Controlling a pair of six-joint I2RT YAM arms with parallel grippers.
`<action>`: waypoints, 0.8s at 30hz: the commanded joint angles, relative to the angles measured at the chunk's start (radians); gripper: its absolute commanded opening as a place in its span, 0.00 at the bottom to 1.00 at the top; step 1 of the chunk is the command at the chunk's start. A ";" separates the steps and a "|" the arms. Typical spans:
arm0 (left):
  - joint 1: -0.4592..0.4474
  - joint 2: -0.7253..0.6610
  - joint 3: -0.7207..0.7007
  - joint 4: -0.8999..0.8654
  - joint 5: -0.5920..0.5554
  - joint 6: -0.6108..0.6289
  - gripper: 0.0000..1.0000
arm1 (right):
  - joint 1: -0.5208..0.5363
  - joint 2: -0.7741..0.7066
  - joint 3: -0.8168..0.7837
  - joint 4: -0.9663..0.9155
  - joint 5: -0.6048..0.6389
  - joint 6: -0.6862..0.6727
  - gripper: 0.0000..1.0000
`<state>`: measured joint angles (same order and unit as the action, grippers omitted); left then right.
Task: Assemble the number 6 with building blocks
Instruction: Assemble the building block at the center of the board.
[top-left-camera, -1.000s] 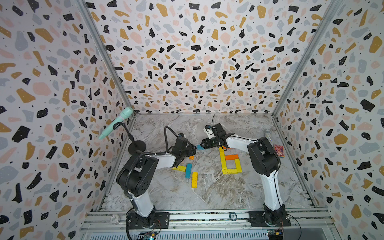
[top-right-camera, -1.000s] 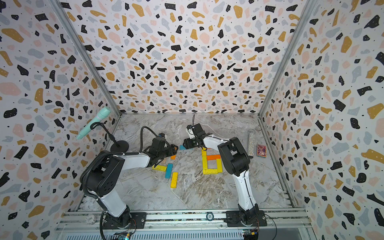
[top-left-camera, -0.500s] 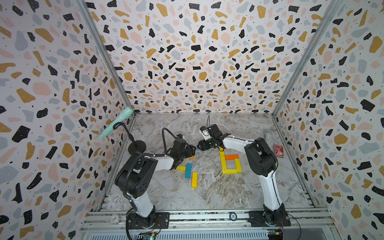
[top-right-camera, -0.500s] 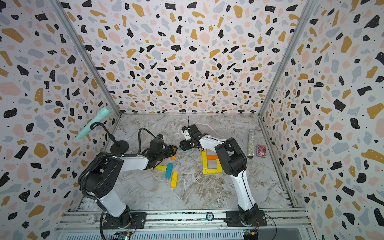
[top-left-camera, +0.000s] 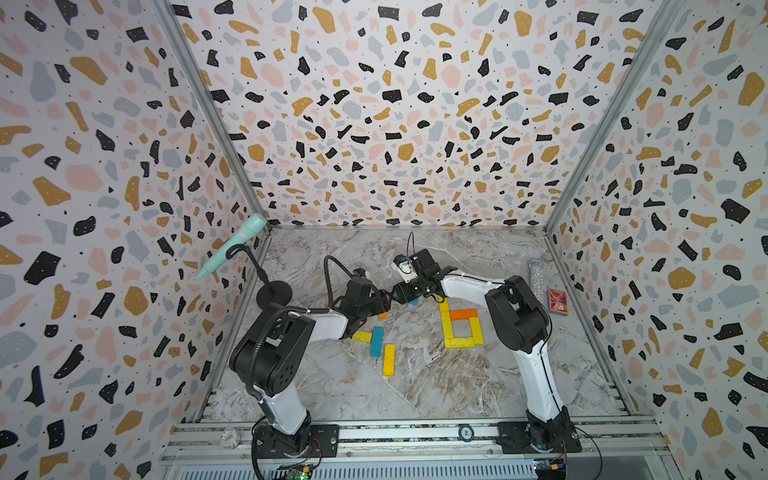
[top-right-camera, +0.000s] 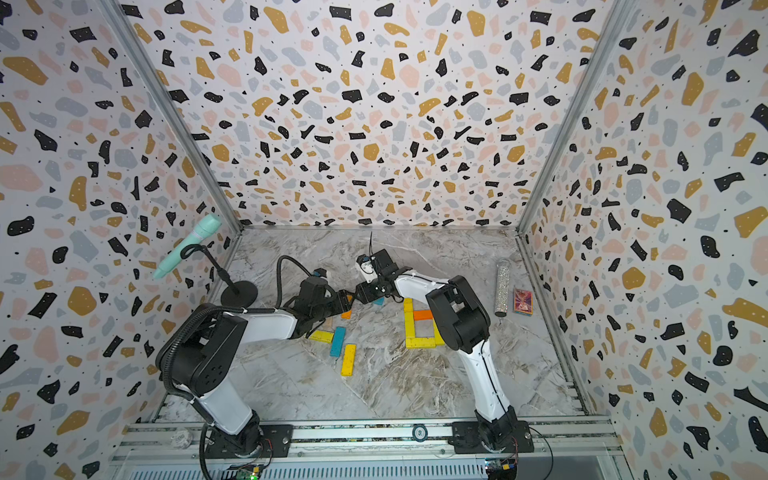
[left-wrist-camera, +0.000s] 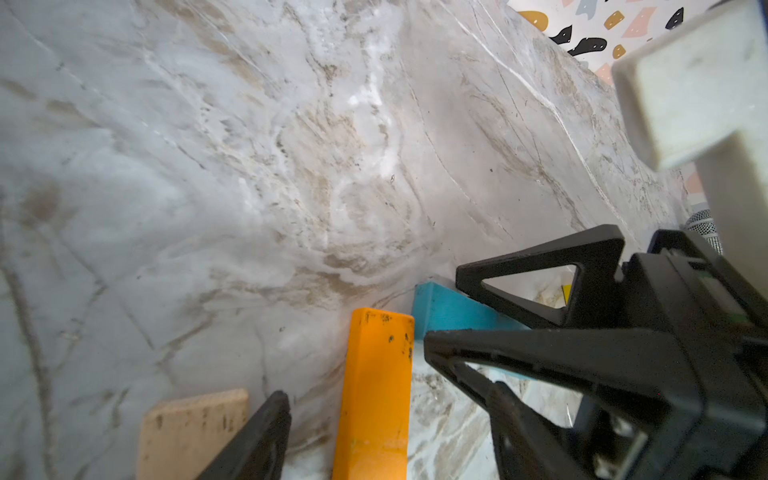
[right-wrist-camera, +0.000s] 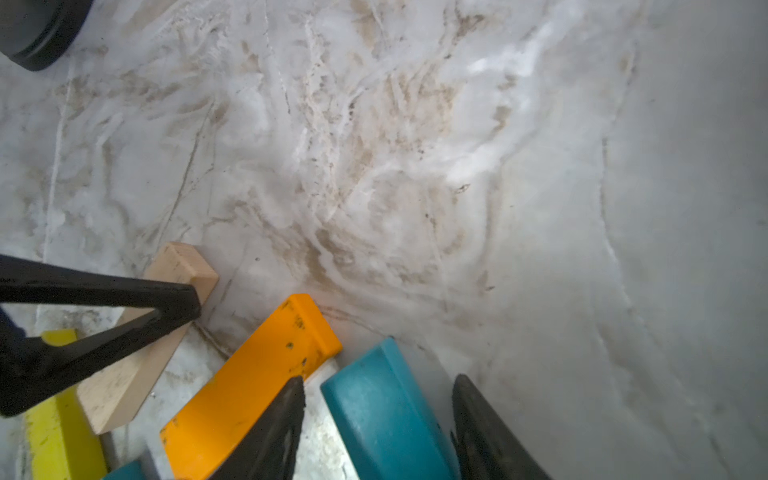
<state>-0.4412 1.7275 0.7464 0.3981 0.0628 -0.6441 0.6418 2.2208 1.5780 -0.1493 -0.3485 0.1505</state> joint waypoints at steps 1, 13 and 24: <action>0.010 -0.037 -0.010 0.021 -0.001 0.000 0.71 | 0.004 0.006 0.043 -0.026 -0.038 -0.009 0.58; 0.029 -0.078 -0.019 -0.002 -0.009 -0.001 0.71 | -0.001 0.050 0.140 -0.055 -0.119 0.005 0.58; 0.034 -0.055 0.002 -0.039 -0.009 -0.004 0.57 | -0.072 -0.214 -0.116 -0.003 -0.037 0.139 0.61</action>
<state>-0.4133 1.6638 0.7391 0.3599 0.0620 -0.6506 0.5827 2.1178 1.5257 -0.1677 -0.4057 0.2298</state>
